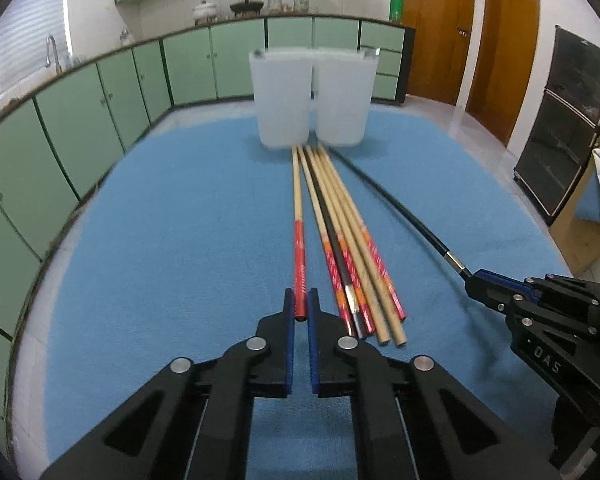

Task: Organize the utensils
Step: 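Lift the red chopstick into the white holder with the left tool while the right inserts the black one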

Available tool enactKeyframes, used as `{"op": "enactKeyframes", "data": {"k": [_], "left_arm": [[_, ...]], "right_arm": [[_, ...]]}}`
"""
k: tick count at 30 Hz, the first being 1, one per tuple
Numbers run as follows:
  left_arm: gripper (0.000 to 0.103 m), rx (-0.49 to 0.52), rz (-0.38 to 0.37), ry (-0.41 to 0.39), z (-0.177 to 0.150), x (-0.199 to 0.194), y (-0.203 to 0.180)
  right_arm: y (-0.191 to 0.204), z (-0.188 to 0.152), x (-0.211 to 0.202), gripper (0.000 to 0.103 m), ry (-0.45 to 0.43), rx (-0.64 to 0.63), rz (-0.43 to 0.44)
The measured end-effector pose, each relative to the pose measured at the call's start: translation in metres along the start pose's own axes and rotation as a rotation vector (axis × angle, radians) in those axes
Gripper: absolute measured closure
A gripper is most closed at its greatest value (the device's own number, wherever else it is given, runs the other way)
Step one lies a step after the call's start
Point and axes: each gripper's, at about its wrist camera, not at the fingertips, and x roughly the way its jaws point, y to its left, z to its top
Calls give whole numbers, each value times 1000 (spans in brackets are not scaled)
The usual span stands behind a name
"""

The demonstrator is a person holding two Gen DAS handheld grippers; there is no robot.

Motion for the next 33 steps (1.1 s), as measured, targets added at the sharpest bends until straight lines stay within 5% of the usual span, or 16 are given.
{"op": "enactKeyframes", "data": {"k": [19, 33], "left_arm": [[97, 47, 41, -295, 88, -94, 10], [97, 63, 18, -400, 145, -105, 12]], "right_arm": [[-3, 94, -95, 97, -259, -88, 6], [-5, 162, -111, 97, -270, -145, 79]]}}
